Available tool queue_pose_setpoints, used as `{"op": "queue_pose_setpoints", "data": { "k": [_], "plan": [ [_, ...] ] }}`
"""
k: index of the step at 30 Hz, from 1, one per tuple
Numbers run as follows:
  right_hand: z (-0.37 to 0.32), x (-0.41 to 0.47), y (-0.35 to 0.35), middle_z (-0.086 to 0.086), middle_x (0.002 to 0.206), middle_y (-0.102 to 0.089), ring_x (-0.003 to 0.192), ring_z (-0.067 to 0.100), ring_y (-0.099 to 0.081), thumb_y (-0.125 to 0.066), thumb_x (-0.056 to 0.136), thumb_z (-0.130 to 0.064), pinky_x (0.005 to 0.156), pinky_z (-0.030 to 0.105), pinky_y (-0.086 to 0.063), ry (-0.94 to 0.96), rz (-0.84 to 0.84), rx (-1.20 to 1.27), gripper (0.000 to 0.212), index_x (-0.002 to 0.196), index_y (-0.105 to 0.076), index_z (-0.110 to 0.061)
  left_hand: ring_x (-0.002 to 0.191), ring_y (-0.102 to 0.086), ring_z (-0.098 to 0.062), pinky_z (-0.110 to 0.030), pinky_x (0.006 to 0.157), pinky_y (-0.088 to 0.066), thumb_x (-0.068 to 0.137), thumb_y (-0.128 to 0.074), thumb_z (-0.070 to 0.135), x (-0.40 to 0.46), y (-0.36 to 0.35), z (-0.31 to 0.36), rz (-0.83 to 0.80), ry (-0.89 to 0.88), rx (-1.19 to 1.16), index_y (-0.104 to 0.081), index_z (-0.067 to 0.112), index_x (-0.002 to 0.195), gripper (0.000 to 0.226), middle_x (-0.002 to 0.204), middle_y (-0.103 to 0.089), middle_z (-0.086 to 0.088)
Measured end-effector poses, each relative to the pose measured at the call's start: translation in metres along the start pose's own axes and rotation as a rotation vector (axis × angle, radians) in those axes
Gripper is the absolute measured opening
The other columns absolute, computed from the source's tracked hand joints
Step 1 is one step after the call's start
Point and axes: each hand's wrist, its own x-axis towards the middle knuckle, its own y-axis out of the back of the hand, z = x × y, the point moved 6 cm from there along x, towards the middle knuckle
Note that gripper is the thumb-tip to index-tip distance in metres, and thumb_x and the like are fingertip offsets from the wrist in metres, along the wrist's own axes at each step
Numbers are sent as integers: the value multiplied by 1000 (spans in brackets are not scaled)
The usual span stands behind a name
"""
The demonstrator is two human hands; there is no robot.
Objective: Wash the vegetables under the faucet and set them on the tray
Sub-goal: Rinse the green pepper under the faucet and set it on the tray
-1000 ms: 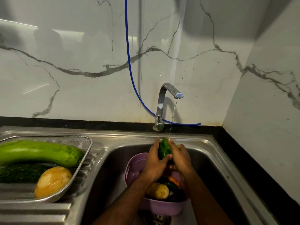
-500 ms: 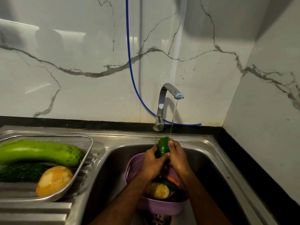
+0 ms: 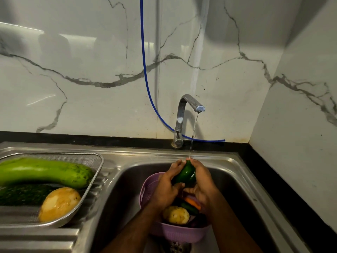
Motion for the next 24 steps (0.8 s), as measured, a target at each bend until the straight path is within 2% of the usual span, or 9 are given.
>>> {"op": "queue_pose_setpoints", "data": {
  "k": [4,6,8,10,13,15,19,21,24],
  "plan": [
    [-5,1,-7,11,124,-65,110,31,-64,-57,104,-31,82,50,-62,121,15,1,15,113,-69,-29,137,-46,-7,-25,114,-40,83,-68,-7,0,4,-3,152,21,68,-50,29,143,73,146,-53,7],
    [-8,1,-7,13,125,-65,111,36,-66,-62,102,-30,87,56,-61,138,1,118,18,118,-69,-24,108,-64,-1,-21,95,-54,80,-77,5,0,12,-7,302,132,24,-61,22,130,55,117,-69,8],
    [-10,2,-6,17,125,-64,109,38,-67,-61,102,-26,88,62,-59,158,-5,219,18,119,-65,-19,69,-67,4,-13,66,-54,77,-83,11,0,17,-6,375,205,-9,-70,16,95,23,78,-72,8],
    [-11,0,-4,19,123,-63,104,39,-68,-60,103,-23,74,56,-64,165,1,260,14,116,-61,-19,53,-67,-11,-34,55,-59,82,-79,13,3,13,-9,344,248,-126,-68,5,77,15,63,-71,-5],
    [-12,-2,2,21,119,-62,89,34,-73,-60,101,-15,59,43,-61,168,21,157,20,119,-54,-20,63,-72,-30,-36,54,-60,100,-57,13,0,2,-5,269,353,-420,-67,1,100,16,86,-75,-16],
    [-14,-1,7,19,119,-61,88,31,-72,-59,99,-6,58,39,-60,206,15,30,31,123,-51,-23,85,-75,-36,-43,71,-63,105,-48,23,1,-3,-2,208,425,-569,-66,12,112,22,100,-75,-16],
    [-15,4,3,5,141,-58,122,27,-61,-64,98,-8,98,49,-58,316,-21,-198,49,139,-51,-32,103,-71,-31,-54,86,-59,101,-57,26,3,-10,4,143,412,-693,-62,22,123,23,116,-71,-9],
    [-15,5,1,1,142,-58,126,21,-58,-61,102,-26,105,45,-53,411,26,-398,45,145,-50,-31,108,-69,-27,-50,85,-60,98,-61,18,5,-11,0,172,377,-671,-58,23,129,31,122,-67,-5],
    [-15,4,-1,-4,128,-63,121,17,-60,-53,105,-41,102,39,-52,546,116,-576,26,130,-54,-39,113,-65,-19,-43,94,-58,94,-66,17,8,-4,-1,216,272,-502,-55,25,134,42,129,-64,-5]
  ]
}}
